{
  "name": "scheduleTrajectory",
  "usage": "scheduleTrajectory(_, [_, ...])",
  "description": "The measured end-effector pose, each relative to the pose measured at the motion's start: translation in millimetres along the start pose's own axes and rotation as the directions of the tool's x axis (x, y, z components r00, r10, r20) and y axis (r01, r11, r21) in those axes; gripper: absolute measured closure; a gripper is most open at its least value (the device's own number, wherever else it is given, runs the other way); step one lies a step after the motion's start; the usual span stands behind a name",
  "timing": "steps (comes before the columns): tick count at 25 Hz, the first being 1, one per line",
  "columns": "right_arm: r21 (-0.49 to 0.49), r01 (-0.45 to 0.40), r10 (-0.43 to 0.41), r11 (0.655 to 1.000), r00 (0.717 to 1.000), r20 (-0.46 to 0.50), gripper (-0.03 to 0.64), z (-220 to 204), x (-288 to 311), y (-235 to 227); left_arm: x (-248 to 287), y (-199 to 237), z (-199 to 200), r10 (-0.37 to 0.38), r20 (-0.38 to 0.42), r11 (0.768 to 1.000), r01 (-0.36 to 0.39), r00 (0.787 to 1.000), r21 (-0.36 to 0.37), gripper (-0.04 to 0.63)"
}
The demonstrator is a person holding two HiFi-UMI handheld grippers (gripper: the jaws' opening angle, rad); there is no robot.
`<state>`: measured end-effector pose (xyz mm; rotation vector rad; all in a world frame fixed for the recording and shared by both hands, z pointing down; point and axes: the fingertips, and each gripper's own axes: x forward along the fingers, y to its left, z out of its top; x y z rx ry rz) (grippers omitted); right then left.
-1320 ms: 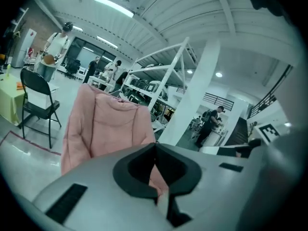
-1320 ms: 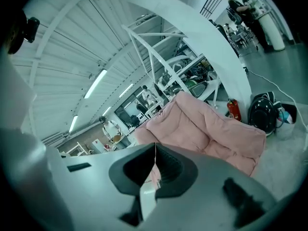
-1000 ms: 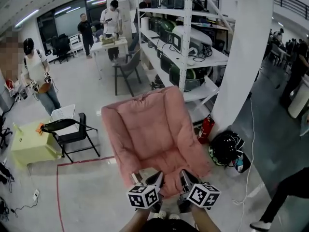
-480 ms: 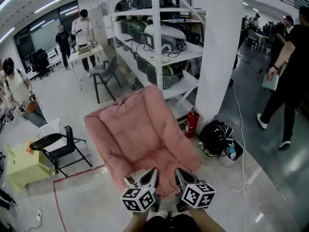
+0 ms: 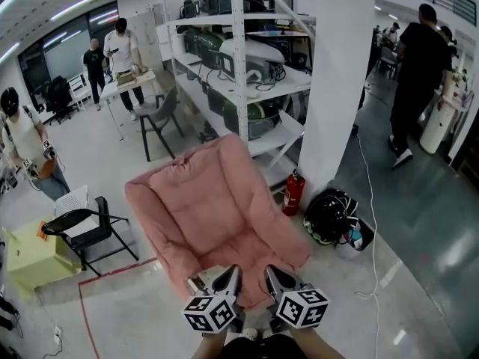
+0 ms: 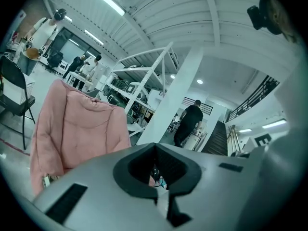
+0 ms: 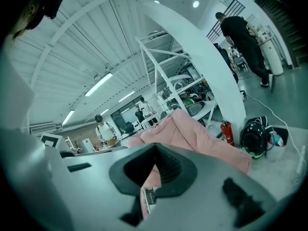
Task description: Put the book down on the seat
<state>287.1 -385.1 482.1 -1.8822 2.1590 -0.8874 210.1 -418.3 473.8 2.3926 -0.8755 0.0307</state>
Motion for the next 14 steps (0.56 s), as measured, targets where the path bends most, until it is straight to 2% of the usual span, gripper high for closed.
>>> scheduleTrajectory(14, [0.004, 0.035, -0.035, 0.999, 0.998, 0.045, 0.604, 15.5, 0.4, -15.1, 7.4, -3.0, 7.9, -0.014, 0.021, 1.0, 0.014, 1.0, -0.004, 0.584])
